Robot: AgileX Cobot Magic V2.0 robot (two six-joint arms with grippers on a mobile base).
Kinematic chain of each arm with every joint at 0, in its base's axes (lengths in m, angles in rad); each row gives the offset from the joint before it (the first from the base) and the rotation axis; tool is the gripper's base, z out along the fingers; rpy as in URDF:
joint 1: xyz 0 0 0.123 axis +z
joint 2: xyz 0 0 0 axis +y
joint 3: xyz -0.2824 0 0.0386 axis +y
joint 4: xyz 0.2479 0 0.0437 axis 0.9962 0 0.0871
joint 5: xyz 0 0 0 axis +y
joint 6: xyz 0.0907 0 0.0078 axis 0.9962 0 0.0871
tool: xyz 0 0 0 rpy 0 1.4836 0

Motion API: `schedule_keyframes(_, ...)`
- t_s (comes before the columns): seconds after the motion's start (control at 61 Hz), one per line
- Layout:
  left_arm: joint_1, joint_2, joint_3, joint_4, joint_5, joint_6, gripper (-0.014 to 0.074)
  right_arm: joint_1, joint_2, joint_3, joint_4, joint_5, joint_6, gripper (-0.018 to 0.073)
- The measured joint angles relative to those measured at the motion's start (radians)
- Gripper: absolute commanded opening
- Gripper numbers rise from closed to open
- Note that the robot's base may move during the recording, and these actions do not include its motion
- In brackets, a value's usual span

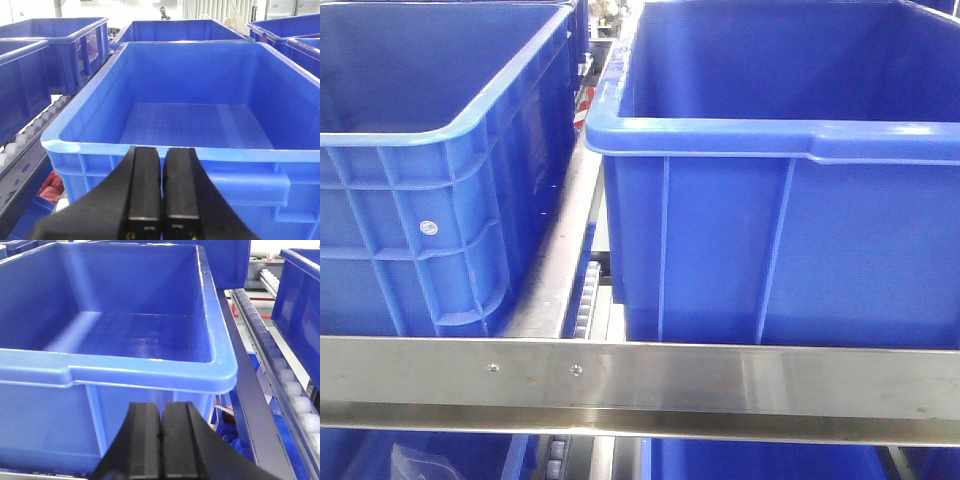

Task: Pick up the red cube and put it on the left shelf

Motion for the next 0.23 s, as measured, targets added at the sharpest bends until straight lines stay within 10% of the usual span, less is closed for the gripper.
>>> schedule_keyframes(0.23,0.000,0.000,0.000,0.000,0.000,0.000,0.0102,0.000,0.000,0.000,0.000,0.002,0.000,0.0048)
